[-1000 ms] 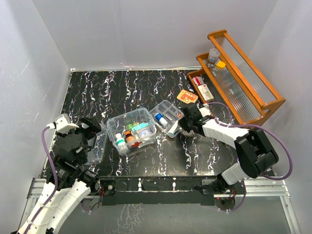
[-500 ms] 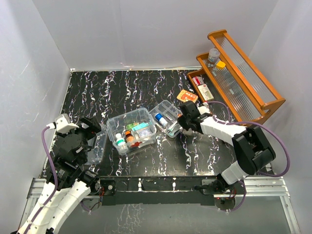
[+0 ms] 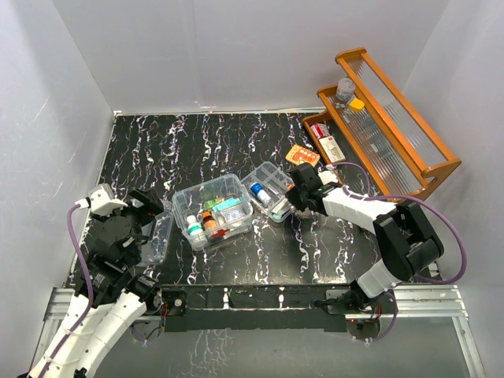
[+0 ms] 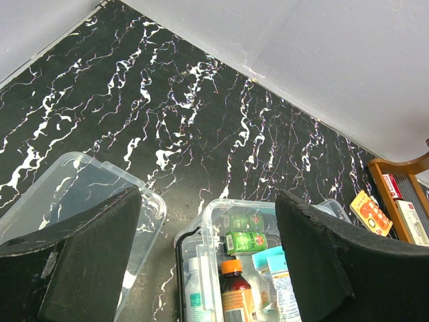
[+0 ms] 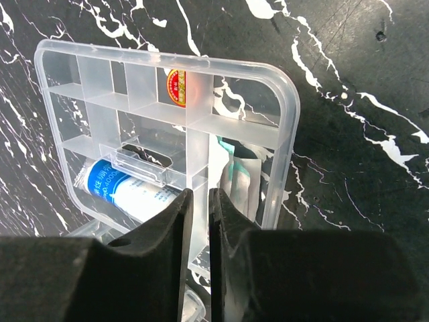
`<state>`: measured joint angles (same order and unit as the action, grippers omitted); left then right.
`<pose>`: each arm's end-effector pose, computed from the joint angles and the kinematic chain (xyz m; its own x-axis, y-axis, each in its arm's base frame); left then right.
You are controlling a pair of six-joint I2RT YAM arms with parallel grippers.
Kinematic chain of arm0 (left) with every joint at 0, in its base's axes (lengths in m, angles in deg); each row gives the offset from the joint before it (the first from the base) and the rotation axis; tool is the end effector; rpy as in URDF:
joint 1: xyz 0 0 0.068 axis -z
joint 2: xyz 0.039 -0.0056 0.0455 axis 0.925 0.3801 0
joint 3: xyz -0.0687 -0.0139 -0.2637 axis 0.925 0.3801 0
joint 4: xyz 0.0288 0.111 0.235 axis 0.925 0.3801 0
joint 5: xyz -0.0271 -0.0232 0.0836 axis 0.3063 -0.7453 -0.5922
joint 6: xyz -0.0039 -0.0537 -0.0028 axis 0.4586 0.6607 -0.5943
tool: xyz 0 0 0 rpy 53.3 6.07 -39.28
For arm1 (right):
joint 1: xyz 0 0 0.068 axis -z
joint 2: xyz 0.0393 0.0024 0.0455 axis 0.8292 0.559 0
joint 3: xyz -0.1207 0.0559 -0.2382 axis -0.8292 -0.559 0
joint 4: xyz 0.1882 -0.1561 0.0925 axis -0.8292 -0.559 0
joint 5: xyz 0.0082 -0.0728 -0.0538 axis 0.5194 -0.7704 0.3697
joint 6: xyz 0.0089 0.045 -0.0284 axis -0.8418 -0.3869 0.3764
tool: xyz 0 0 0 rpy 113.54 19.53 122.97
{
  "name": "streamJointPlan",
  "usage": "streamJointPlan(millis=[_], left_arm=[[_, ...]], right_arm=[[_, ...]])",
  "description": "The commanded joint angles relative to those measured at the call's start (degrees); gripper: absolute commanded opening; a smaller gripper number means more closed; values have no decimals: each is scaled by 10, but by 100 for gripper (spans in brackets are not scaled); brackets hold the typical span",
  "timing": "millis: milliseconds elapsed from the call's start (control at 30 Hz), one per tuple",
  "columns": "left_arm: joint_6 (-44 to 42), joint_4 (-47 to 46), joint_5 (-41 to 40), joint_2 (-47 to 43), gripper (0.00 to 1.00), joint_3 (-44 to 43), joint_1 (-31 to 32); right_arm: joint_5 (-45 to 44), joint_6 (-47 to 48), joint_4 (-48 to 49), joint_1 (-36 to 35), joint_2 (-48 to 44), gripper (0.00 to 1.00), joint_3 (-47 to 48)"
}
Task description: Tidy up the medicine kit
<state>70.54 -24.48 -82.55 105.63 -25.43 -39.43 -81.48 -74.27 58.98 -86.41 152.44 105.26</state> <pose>0.0873 -0.0208 0.3241 0.0778 -0.4848 -0.8712 -0.1921 0.8502 -0.4902 0.2616 0.1425 0.1777 -0.5181 0.7837 -0.3427 0.6162 0.6199 0.4858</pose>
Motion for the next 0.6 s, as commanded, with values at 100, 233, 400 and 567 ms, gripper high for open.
streamJointPlan(millis=[100,233,400,567], left_arm=[[0,-2,-11,2,80,-15,0],[-1,-2,-11,2,80,-15,0],[-3,-2,-12,0,80,-17,0],[-12,-11,-8,2,80,-13,0]], right_arm=[[-9,21,-2,-3,-22,23,25],[-18,84,15,-4,-52,33,22],[57,312,47,-3,-58,52,47],[136,504,59,-3,-40,55,83]])
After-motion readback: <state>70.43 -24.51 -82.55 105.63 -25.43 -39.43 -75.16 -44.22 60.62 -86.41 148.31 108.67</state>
